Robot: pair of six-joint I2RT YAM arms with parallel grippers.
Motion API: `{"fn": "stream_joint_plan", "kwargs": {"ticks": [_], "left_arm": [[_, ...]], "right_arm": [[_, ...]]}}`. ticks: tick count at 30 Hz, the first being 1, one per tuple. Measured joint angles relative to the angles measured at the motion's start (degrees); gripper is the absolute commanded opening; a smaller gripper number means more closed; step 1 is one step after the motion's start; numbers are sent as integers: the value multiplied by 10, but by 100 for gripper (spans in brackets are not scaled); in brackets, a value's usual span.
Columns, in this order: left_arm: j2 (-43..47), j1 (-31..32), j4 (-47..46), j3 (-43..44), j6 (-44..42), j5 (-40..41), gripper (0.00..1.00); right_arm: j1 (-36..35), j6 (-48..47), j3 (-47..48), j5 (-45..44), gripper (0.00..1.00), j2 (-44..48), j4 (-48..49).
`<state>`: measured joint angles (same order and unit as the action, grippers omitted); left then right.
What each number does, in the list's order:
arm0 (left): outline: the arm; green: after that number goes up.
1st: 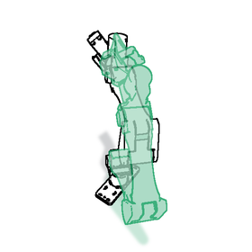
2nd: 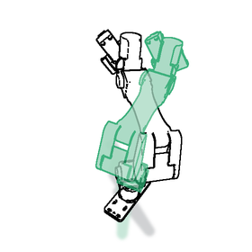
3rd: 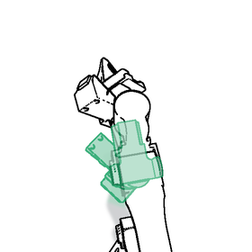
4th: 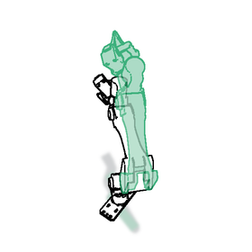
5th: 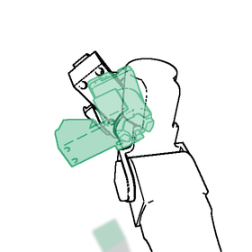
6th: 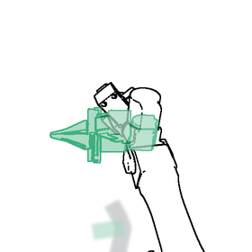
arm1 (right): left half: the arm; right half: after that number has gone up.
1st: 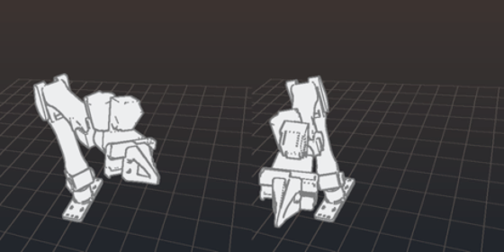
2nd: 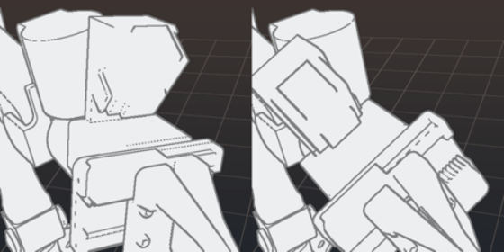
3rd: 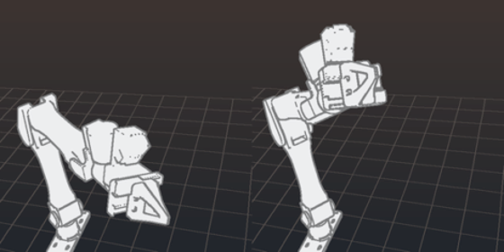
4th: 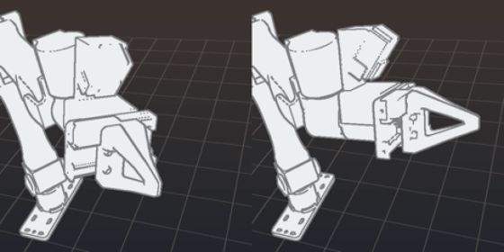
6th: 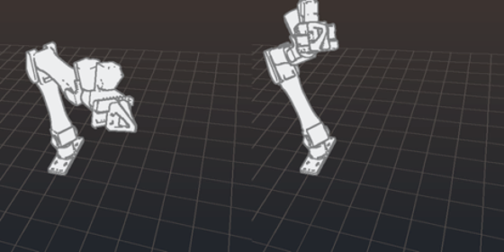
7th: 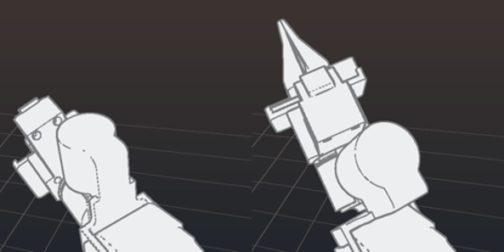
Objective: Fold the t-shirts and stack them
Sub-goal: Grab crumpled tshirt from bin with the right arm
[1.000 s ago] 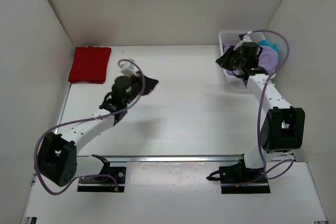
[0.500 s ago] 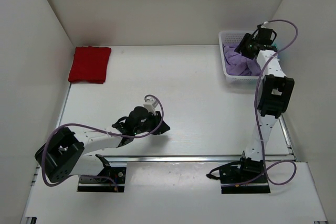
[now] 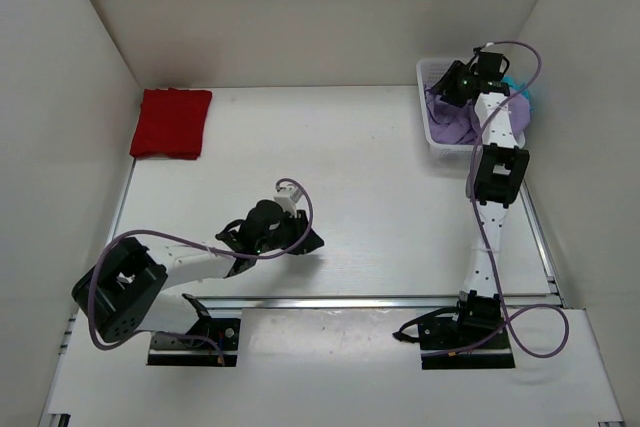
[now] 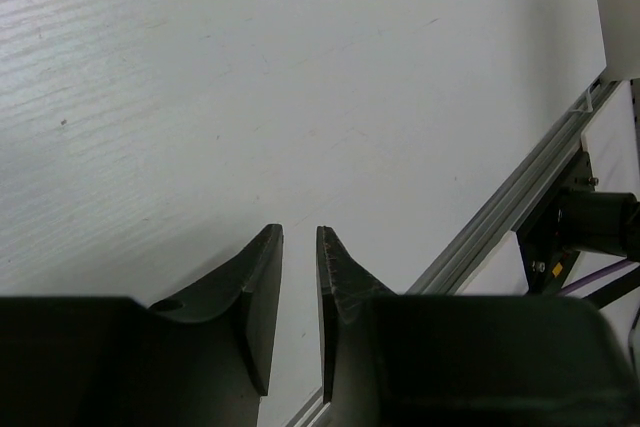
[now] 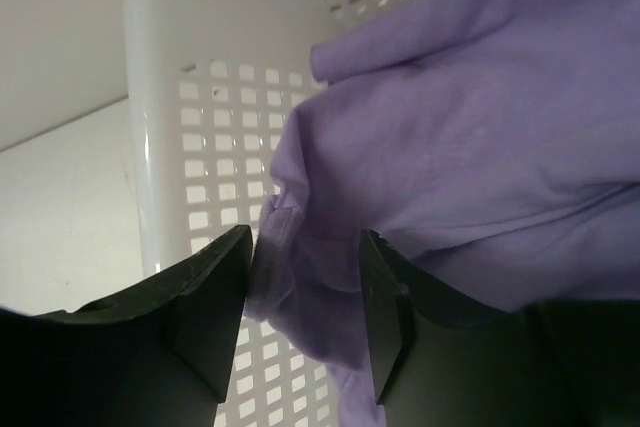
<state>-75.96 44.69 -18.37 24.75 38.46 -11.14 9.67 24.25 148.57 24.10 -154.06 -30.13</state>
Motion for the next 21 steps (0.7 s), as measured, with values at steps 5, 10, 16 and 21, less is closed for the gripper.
{"fn": "stream_joint_plan", "kwargs": {"ticks": [5, 10, 16, 21], "left_arm": [[-26, 1, -5, 1, 5, -3, 31], [-28, 2, -5, 1, 9, -3, 32], [-27, -16, 10, 18, 7, -16, 32], [6, -67, 19, 53, 6, -24, 33]], "right_arm": [[-3, 12, 1, 30, 21, -6, -16], [-3, 16, 31, 34, 0, -5, -37], [-3, 11, 43, 24, 0, 45, -70], [-9, 10, 43, 35, 1, 173, -88]]}}
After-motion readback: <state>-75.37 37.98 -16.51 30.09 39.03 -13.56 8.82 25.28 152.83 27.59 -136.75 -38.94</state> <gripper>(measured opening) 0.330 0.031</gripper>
